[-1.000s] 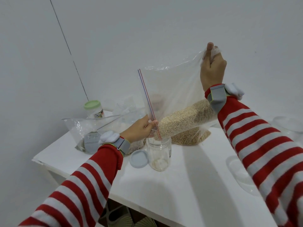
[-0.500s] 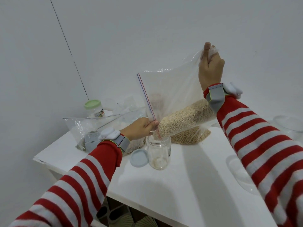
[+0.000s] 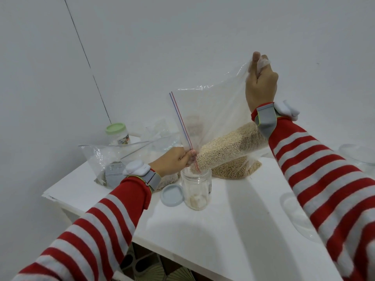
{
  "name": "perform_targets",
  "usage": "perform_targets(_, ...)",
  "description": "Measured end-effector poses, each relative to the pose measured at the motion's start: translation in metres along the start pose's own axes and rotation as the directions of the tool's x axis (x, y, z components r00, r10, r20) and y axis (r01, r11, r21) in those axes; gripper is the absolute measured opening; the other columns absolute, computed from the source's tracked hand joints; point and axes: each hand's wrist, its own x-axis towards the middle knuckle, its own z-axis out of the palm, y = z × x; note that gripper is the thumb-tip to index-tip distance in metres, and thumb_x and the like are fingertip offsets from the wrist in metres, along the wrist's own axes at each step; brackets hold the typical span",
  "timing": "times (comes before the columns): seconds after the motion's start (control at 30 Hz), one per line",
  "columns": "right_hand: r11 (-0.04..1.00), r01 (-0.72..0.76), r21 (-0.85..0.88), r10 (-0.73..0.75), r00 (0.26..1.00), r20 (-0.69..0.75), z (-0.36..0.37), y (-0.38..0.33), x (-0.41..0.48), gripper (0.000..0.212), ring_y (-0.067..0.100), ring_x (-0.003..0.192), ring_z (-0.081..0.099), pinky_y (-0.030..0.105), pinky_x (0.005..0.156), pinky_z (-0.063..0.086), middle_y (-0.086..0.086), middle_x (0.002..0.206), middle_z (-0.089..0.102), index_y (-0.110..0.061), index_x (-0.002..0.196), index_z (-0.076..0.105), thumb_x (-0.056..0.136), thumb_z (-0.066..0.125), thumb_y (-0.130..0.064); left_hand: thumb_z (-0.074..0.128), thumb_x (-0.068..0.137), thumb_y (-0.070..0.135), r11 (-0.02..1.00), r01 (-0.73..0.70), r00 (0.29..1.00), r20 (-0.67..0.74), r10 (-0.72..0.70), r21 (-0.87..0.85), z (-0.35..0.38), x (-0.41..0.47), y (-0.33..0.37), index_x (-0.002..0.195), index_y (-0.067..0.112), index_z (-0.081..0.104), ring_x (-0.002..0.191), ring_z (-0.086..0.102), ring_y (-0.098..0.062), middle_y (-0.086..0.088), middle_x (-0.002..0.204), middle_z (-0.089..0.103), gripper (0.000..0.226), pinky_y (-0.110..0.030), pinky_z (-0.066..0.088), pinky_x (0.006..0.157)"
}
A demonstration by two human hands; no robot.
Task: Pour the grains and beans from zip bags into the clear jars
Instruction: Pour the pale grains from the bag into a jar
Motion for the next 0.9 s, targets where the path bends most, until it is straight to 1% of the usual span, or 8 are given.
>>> perform_targets(0.13,1.0,0.001,-0.011,-0.001,1.0,-0.014,0.003,0.012,0.003,0.042,0.008,0.045,0.022,0.033,0.049,0.029,-0.009,0.057,0.025,-0.033,0.065,0.023,0.102,0.037,-0.047,0.039,0.104,0.02,1.0,-0.007,1.0,-0.01,0.007,-0.003,0.0,-0.001,0.003,0.104,-0.006,0.063,0.084,0.069,-0.031,-0.021,0.087,0.07,0.036,-0.05,0.055,0.081)
perform_targets(0.4,1.0,0.022,0.0,-0.022,1.0,-0.016,0.001,0.016,0.002,0.038,0.007,0.046,0.021,0.035,0.047,0.029,-0.01,0.058,0.024,-0.033,0.066,0.023,0.1,0.033,-0.047,0.037,0.101,0.028,1.0,0.019,1.0,0.004,-0.019,-0.018,0.002,0.0,0.0,0.107,0.0,0.065,0.084,0.069,-0.033,-0.021,0.087,0.07,0.04,-0.051,0.056,0.079)
perform_targets(0.47,1.0,0.021,0.005,-0.021,1.0,-0.016,0.001,0.014,0.003,0.042,0.007,0.047,0.021,0.035,0.048,0.03,-0.011,0.058,0.025,-0.033,0.066,0.024,0.102,0.033,-0.052,0.038,0.104,0.02,0.997,0.03,0.999,0.023,-0.028,-0.067,0.003,0.0,0.002,0.111,0.001,0.064,0.087,0.071,-0.028,-0.019,0.09,0.071,0.033,-0.047,0.058,0.084)
perform_targets(0.57,1.0,0.017,0.005,-0.017,1.0,0.003,-0.001,0.007,0.003,0.045,0.008,0.045,0.022,0.033,0.047,0.028,-0.01,0.056,0.025,-0.033,0.067,0.026,0.091,0.02,-0.07,0.038,0.105,0.013,0.996,0.016,1.0,0.018,-0.014,-0.092,0.004,0.001,0.005,0.112,0.001,0.064,0.082,0.069,-0.019,-0.011,0.086,0.07,0.031,-0.043,0.058,0.086)
perform_targets(0.63,1.0,0.015,0.015,-0.015,1.0,0.001,-0.002,0.005,0.004,0.051,0.008,0.045,0.022,0.032,0.047,0.028,-0.009,0.056,0.024,-0.03,0.068,0.029,0.087,0.016,-0.076,0.038,0.105,0.016,0.994,0.022,1.0,0.02,-0.02,-0.105,0.002,0.001,0.005,0.115,0.003,0.065,0.092,0.071,-0.025,-0.018,0.095,0.072,0.032,-0.045,0.058,0.087)
perform_targets(0.7,1.0,0.009,0.011,-0.009,1.0,0.001,-0.003,0.003,0.005,0.053,0.009,0.046,0.022,0.033,0.047,0.029,-0.009,0.056,0.024,-0.03,0.068,0.029,0.086,0.015,-0.078,0.039,0.104,0.024,0.996,0.022,1.0,0.014,-0.021,-0.09,-0.001,0.002,0.004,0.113,0.003,0.066,0.092,0.07,-0.031,-0.022,0.094,0.071,0.035,-0.05,0.057,0.086)
perform_targets(0.77,1.0,0.009,0.007,-0.009,1.0,0.003,-0.004,0.002,0.006,0.051,0.009,0.046,0.023,0.034,0.048,0.03,-0.009,0.056,0.024,-0.032,0.067,0.026,0.085,0.014,-0.078,0.038,0.101,0.029,0.998,0.012,1.0,0.01,-0.011,-0.058,-0.003,0.002,0.002,0.113,0.004,0.066,0.091,0.071,-0.031,-0.021,0.093,0.071,0.039,-0.051,0.056,0.085)
perform_targets(0.9,1.0,0.004,-0.001,-0.004,1.0,0.006,-0.004,-0.001,0.007,0.048,0.008,0.043,0.025,0.031,0.048,0.029,-0.011,0.055,0.025,-0.034,0.066,0.026,0.084,0.013,-0.077,0.038,0.103,0.024,0.998,-0.006,1.0,0.003,0.006,-0.063,-0.003,0.003,0.003,0.114,0.004,0.066,0.093,0.071,-0.028,-0.019,0.094,0.072,0.036,-0.049,0.057,0.086)
